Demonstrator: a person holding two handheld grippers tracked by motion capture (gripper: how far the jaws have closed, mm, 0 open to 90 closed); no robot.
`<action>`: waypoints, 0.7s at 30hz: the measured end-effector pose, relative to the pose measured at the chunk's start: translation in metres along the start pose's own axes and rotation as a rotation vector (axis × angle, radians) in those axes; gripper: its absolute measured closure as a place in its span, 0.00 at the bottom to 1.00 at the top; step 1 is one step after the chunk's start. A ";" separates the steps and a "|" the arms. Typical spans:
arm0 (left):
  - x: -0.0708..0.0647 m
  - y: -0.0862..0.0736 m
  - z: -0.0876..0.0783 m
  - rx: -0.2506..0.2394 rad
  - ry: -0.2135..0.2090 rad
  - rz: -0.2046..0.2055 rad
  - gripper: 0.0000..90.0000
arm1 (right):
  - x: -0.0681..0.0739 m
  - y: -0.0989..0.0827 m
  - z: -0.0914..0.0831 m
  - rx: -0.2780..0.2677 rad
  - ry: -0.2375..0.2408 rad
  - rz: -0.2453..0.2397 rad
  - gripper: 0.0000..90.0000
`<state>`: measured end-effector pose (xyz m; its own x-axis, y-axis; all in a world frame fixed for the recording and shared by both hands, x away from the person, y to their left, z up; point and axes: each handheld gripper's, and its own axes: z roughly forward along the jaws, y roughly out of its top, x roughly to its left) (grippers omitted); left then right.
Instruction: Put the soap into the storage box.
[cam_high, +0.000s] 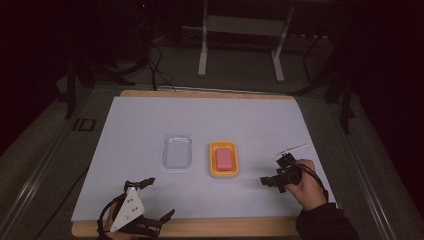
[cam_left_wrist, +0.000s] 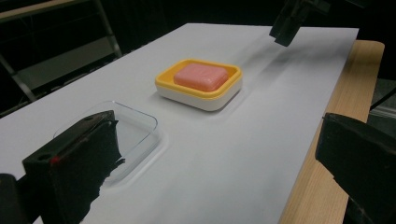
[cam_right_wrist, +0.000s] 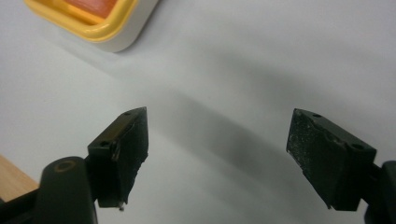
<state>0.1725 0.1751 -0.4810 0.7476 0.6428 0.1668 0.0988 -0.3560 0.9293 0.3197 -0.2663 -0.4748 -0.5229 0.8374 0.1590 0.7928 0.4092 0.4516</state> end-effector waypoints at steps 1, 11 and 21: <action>0.000 0.000 0.000 -0.001 -0.001 0.000 0.00 | -0.001 -0.003 -0.001 -0.016 0.000 0.004 0.23; 0.000 0.000 0.000 -0.001 -0.005 0.002 0.00 | -0.009 -0.035 -0.006 -0.126 -0.011 0.028 0.23; -0.001 0.000 0.001 0.004 -0.013 0.005 0.00 | -0.009 -0.044 -0.006 -0.145 -0.036 0.019 0.24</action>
<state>0.1727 0.1739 -0.4812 0.7568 0.6320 0.1667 0.0980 -0.3619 0.9271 0.2879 -0.2942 -0.4909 -0.4943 0.8582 0.1384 0.7478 0.3386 0.5711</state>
